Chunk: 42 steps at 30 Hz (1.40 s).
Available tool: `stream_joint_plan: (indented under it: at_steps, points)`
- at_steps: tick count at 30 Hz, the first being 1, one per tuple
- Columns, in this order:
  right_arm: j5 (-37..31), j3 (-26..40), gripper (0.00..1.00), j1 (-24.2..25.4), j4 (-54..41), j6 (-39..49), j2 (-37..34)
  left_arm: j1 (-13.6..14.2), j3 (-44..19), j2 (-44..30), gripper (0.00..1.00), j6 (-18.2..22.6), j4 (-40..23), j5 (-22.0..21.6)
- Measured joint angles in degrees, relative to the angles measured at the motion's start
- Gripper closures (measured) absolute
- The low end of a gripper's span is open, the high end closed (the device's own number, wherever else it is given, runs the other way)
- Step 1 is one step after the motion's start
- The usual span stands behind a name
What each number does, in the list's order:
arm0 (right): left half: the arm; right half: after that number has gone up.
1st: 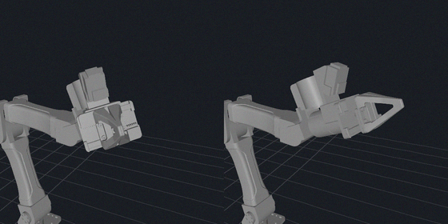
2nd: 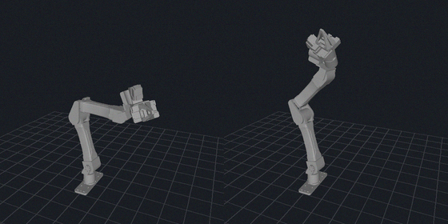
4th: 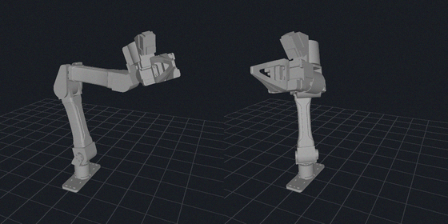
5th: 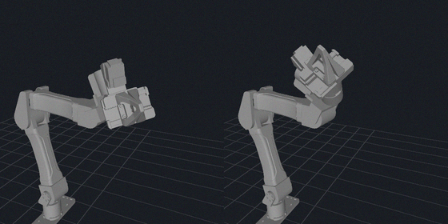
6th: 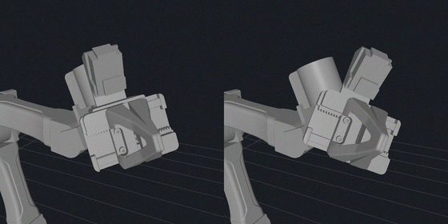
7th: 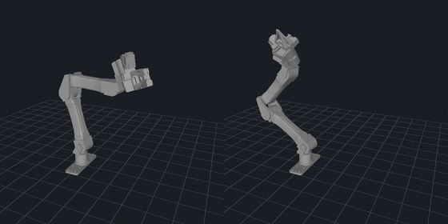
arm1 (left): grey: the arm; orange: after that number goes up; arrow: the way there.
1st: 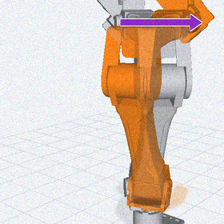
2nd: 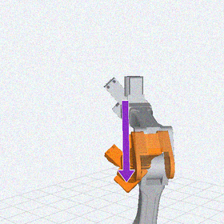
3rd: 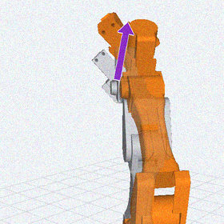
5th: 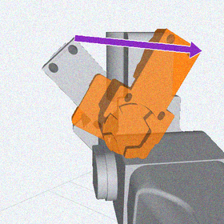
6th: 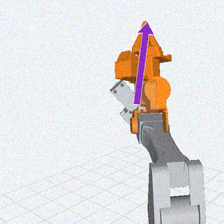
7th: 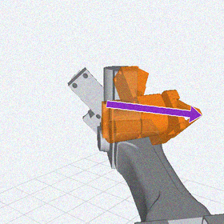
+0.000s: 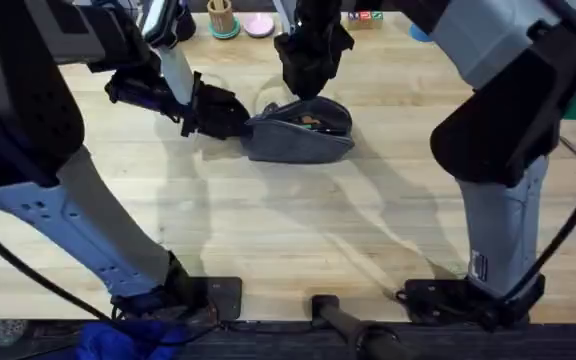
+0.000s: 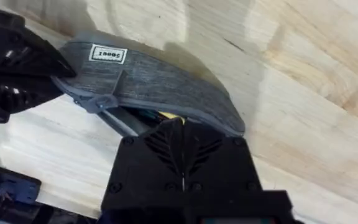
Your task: Unzip the bag, pick up the pens from the table one at a time and place them inside, then zip the bag closed.
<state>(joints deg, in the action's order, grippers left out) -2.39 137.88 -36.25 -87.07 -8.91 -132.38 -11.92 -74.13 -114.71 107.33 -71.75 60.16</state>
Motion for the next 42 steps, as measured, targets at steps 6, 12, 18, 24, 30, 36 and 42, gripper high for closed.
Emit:
stream_joint_plan:
  at_steps: [6,12,18,24,30,36,42]
  points:
    - [0.0,0.0,0.969,0.83,-0.13,0.0,-0.01,0.0,0.0,0.0,0.959,0.0,0.0,0.0]
    - [-0.02,0.0,0.969,1.32,-0.15,0.0,0.0,0.0,0.0,0.02,0.959,0.0,0.0,0.0]
    - [-0.02,0.0,0.969,1.34,-0.15,-0.02,-0.01,0.0,0.0,0.02,0.959,0.0,0.0,0.0]
    - [-0.02,0.09,0.969,1.34,-0.2,-0.53,0.0,0.0,0.0,0.01,0.959,0.0,0.0,0.0]
    - [-0.02,4.56,0.173,1.34,-2.19,-2.3,0.0,0.0,0.0,0.0,0.959,0.0,0.0,0.0]
    - [-0.02,10.22,0.005,1.34,-5.5,-5.76,0.0,0.0,0.0,0.0,0.959,0.0,0.0,0.0]
    - [-0.43,12.36,0.005,1.23,-5.58,-10.56,0.0,0.0,0.0,0.0,0.959,0.0,0.0,0.0]
